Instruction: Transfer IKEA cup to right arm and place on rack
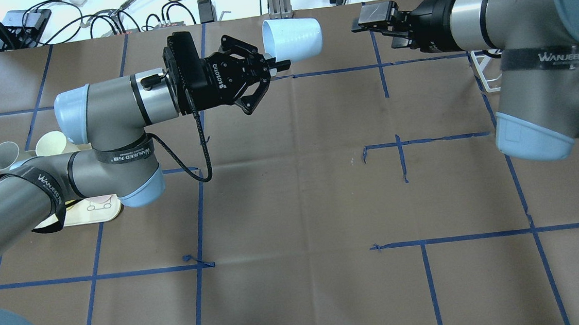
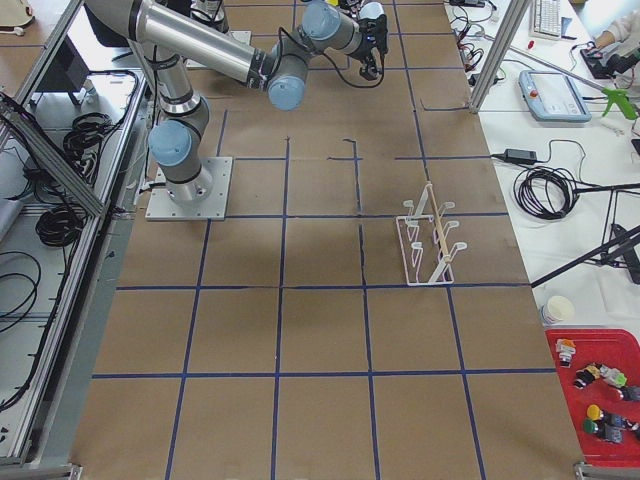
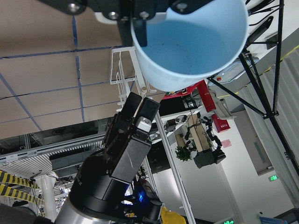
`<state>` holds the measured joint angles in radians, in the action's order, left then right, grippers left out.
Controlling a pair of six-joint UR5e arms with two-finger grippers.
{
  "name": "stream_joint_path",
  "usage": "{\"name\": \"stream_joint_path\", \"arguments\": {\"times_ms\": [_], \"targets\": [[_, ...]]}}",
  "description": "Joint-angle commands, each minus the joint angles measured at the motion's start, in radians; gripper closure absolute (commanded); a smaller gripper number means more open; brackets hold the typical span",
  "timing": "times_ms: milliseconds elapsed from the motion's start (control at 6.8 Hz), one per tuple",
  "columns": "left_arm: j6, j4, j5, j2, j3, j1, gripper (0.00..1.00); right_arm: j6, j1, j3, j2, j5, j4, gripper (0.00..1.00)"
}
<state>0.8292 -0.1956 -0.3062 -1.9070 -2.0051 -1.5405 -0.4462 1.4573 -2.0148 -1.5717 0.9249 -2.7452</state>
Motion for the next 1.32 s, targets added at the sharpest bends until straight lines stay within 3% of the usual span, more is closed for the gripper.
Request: {"name": "stream_joint_path", "arguments": {"times_ms": [0, 588, 882, 1176], "targets": [[-0.010, 0.041, -0.001, -0.006, 0.009, 0.003, 1.00, -0.294, -0.006, -0.068, 0.007, -0.055, -0.170, 0.01], [-0.012, 0.039, 0.006, -0.006, -0.004, 0.033, 1.00, -0.862, 0.005, -0.219, 0.022, -0.089, -0.637, 0.01], [-0.012, 0.036, 0.006, -0.009, -0.006, 0.031, 1.00, -0.901, 0.014, -0.223, 0.047, -0.060, -0.705, 0.03], [-0.022, 0.033, 0.006, -0.010, -0.006, 0.030, 1.00, -0.945, 0.099, -0.214, 0.048, 0.142, -0.734, 0.03]]}}
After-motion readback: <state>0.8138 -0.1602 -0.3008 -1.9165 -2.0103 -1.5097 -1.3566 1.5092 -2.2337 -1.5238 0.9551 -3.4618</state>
